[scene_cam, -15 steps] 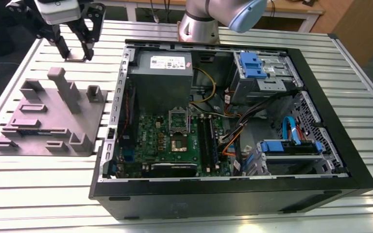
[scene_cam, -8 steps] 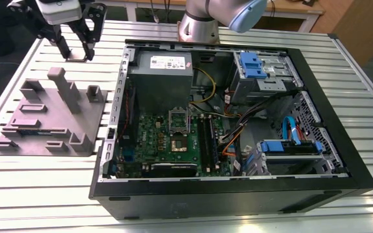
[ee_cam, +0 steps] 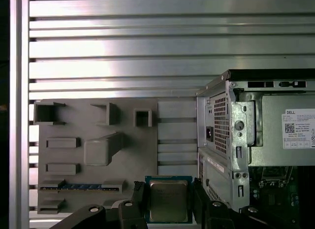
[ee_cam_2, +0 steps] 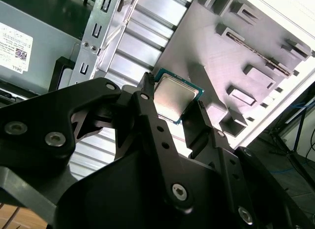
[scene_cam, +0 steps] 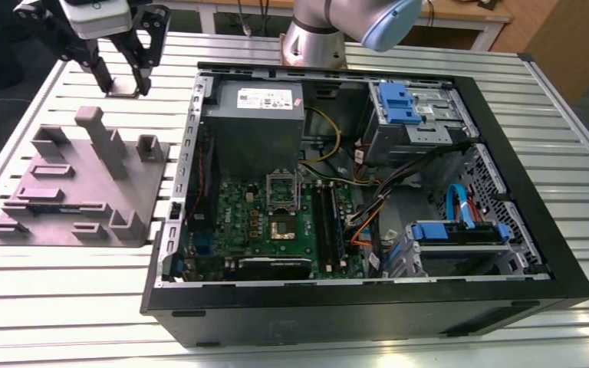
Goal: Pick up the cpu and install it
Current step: 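Pick up the cpu and move it towards the insertion slot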
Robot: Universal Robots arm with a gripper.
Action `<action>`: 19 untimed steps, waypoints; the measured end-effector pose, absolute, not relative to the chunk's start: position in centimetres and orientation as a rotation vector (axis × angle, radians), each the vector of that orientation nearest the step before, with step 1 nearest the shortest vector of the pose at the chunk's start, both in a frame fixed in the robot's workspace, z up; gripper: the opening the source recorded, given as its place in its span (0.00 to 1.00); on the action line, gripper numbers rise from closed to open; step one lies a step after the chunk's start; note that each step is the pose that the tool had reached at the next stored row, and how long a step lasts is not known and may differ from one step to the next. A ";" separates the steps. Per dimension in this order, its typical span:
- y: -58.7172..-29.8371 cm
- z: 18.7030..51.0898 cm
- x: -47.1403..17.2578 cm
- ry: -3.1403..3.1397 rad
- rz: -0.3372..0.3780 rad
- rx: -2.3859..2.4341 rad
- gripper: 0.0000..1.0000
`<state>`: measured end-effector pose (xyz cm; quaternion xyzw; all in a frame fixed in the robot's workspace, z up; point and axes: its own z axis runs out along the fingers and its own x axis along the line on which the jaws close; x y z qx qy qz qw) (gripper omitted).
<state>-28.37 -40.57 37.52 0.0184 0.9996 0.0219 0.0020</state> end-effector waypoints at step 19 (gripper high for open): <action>-40.6 37.5 -28.0 3.136 0.069 0.058 0.47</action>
